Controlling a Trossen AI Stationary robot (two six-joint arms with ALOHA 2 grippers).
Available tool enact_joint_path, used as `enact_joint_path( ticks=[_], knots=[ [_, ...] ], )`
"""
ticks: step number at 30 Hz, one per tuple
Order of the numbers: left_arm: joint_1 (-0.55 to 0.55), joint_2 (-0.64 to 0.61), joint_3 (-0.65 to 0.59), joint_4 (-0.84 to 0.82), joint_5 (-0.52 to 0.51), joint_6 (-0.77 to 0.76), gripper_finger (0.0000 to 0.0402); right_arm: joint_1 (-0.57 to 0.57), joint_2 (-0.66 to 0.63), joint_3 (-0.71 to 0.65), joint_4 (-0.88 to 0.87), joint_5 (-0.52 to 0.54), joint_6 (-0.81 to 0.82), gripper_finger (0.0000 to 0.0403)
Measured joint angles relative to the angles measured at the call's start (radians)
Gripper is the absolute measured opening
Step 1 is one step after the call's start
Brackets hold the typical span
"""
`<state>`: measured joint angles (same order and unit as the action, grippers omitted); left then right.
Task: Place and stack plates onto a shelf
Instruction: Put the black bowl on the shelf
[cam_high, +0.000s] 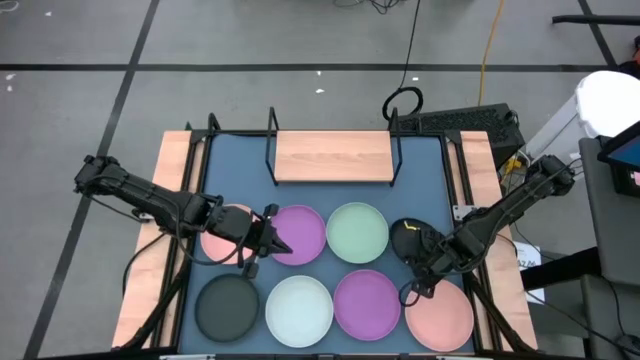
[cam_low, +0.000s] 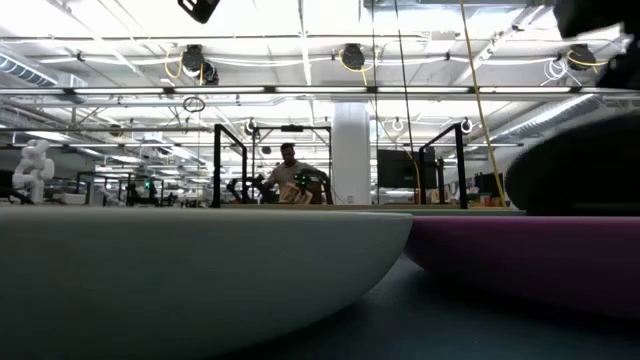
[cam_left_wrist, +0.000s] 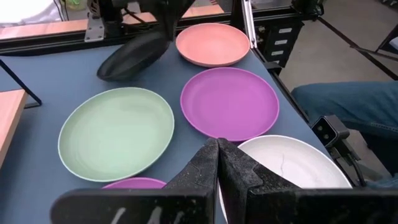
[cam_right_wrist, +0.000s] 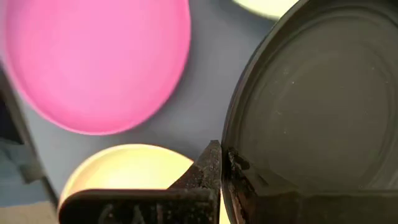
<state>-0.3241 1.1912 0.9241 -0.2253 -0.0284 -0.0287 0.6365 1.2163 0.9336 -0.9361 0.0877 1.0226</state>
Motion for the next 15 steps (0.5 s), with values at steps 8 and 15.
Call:
enact_joint_path(
  ticks=[8,15],
  knots=[
    [0.0,0.0,0.0,0.001,0.0,0.0,0.0012,0.0,0.0,0.116,-0.096,0.085,-0.046,0.0],
    [0.0,0.0,0.0,0.035,-0.005,0.0,0.0012,-0.003,0.021,0.196,-0.119,0.128,-0.111,0.0]
  ],
)
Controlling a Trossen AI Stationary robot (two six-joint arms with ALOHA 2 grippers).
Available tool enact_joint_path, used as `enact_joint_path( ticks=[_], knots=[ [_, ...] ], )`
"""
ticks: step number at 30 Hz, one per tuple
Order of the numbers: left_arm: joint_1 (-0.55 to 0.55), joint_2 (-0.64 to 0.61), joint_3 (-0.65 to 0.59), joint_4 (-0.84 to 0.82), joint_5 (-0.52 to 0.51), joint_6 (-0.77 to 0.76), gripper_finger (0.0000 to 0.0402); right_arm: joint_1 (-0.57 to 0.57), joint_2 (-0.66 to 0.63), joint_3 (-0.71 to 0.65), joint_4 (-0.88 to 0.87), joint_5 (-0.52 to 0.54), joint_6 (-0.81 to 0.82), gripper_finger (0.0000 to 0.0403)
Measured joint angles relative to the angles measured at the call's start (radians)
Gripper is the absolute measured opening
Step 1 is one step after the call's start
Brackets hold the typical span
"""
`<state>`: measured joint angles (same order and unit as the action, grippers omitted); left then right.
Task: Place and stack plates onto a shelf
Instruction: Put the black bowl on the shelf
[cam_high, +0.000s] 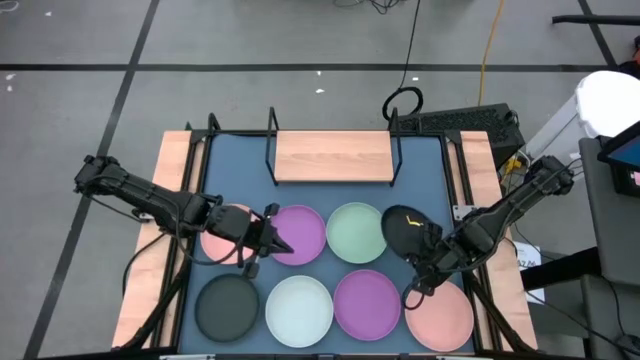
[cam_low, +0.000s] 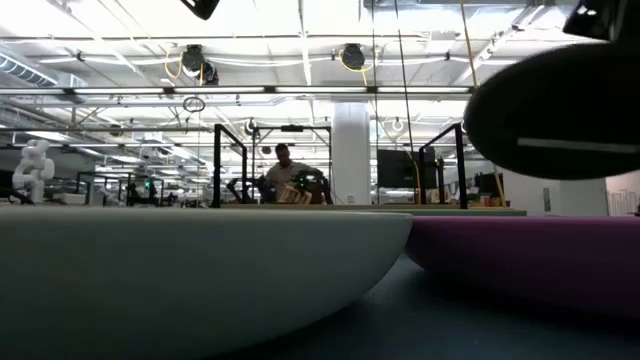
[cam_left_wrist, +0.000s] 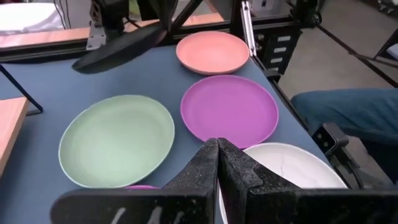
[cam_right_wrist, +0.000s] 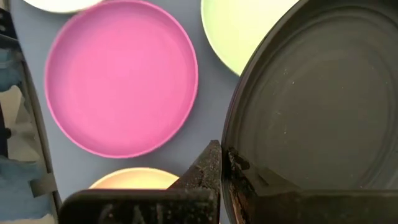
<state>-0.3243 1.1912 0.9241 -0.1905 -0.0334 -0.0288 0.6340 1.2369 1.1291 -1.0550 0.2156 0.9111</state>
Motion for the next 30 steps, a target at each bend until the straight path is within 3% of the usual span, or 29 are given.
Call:
enact_joint_path(
  ticks=[14,30],
  knots=[
    [0.0,0.0,0.0,0.019,-0.02,0.008,0.0012,-0.072,0.143,0.216,-0.026,0.079,-0.262,0.0],
    [0.0,0.0,0.0,0.014,-0.02,0.007,0.0012,-0.291,0.238,0.417,0.035,0.128,-0.691,0.0]
  ],
)
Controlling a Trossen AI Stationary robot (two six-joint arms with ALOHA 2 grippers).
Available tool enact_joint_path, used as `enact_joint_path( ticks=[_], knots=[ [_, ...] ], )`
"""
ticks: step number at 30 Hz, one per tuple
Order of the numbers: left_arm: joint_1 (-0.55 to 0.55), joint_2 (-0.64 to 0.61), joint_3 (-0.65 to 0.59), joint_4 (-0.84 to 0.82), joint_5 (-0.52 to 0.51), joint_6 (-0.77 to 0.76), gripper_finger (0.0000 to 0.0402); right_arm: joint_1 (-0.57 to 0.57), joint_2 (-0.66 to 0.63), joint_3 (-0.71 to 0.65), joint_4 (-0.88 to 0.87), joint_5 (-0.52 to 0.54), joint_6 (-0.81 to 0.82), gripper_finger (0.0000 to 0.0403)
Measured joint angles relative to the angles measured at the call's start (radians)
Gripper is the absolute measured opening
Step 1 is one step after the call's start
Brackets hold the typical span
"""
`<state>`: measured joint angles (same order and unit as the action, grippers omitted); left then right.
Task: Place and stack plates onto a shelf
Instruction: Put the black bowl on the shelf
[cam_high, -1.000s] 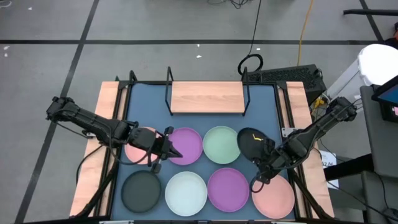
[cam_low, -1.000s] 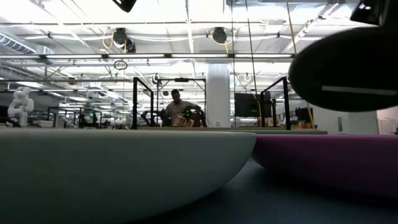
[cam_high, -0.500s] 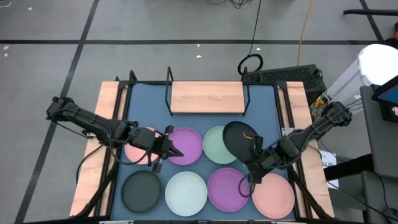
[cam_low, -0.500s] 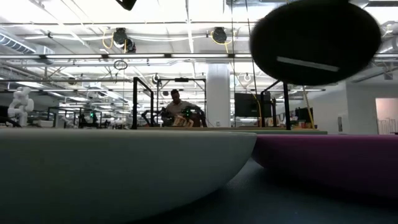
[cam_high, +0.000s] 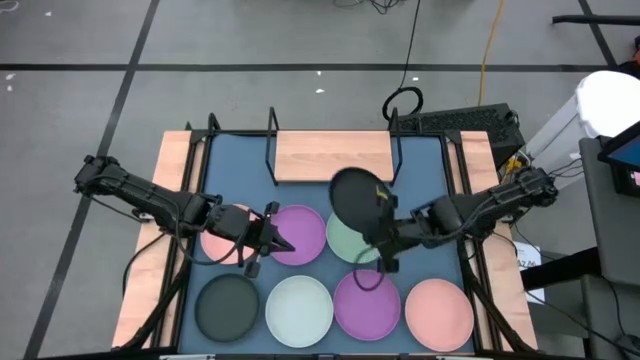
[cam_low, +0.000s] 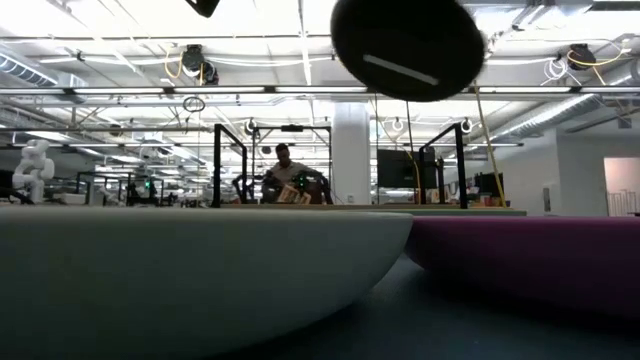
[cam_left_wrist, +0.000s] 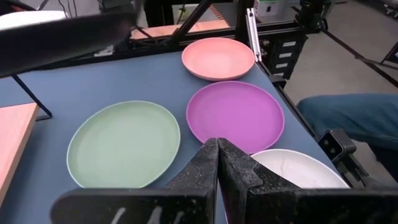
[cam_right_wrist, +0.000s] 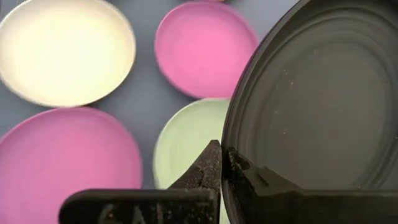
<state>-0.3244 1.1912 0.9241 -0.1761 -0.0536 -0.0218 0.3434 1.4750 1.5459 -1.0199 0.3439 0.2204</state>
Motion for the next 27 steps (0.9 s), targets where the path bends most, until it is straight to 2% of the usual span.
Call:
enact_joint_path(
  ticks=[11,15,19,27],
  knots=[
    [-0.015,0.0,0.0,-0.026,0.0,-0.018,0.0012,-0.236,0.001,0.0,0.075,-0.004,-0.274,0.0],
    [-0.015,0.0,0.0,-0.037,0.0,-0.044,0.0012,-0.328,0.014,0.001,0.082,-0.017,-0.321,0.0],
    [-0.015,0.0,0.0,-0.052,0.0,-0.044,0.0012,-0.416,0.045,-0.001,0.116,-0.085,-0.36,0.0],
    [-0.02,0.0,0.0,-0.069,0.0,-0.043,0.0012,-0.512,0.139,-0.002,0.11,-0.087,-0.386,0.0]
  ],
)
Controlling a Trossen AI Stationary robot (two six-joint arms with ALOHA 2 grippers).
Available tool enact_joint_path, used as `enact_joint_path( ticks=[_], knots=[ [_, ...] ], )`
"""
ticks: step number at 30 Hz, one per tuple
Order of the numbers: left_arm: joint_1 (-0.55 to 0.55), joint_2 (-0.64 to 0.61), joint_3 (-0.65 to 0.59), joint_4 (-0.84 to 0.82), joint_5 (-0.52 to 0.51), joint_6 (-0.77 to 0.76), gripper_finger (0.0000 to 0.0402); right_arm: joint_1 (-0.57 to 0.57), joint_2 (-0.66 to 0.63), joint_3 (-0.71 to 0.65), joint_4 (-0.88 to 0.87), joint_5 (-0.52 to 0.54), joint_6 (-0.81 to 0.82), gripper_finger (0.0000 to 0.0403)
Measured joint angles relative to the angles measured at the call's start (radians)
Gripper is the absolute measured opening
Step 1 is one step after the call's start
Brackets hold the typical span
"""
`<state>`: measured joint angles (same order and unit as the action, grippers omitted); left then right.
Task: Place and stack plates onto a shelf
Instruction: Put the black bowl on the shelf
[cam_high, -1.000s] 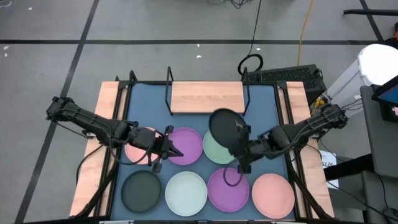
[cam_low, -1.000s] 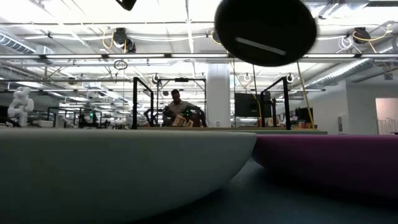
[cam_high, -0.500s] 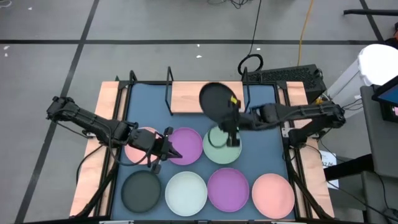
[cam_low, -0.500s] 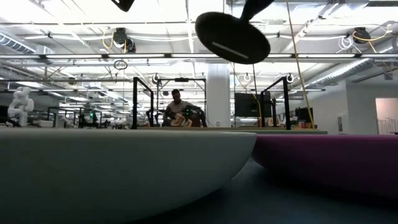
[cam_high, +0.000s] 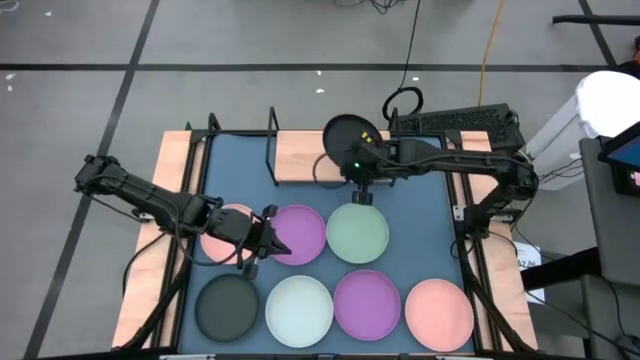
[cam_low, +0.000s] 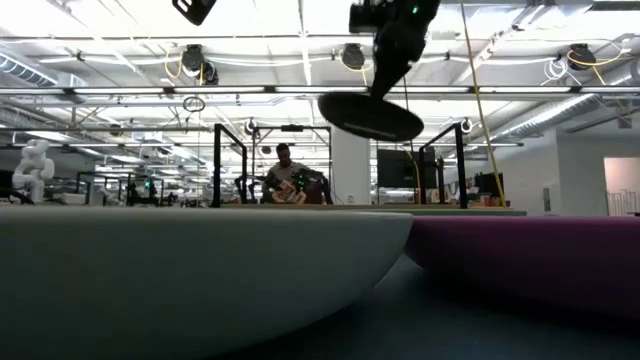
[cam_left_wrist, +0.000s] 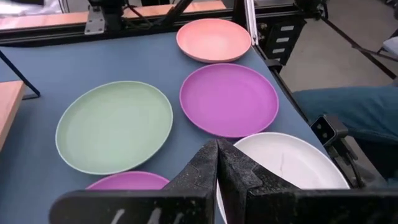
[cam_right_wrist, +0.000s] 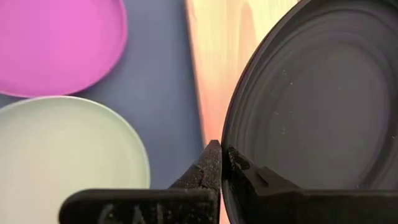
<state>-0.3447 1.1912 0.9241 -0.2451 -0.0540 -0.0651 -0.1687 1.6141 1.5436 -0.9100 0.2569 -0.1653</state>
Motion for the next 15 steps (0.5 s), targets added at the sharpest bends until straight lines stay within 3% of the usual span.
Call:
enact_joint_path(
  ticks=[15],
  knots=[
    [0.0,0.0,0.0,0.003,0.0,0.044,0.0012,-0.06,0.184,0.0,0.002,0.004,0.059,0.0]
  ],
)
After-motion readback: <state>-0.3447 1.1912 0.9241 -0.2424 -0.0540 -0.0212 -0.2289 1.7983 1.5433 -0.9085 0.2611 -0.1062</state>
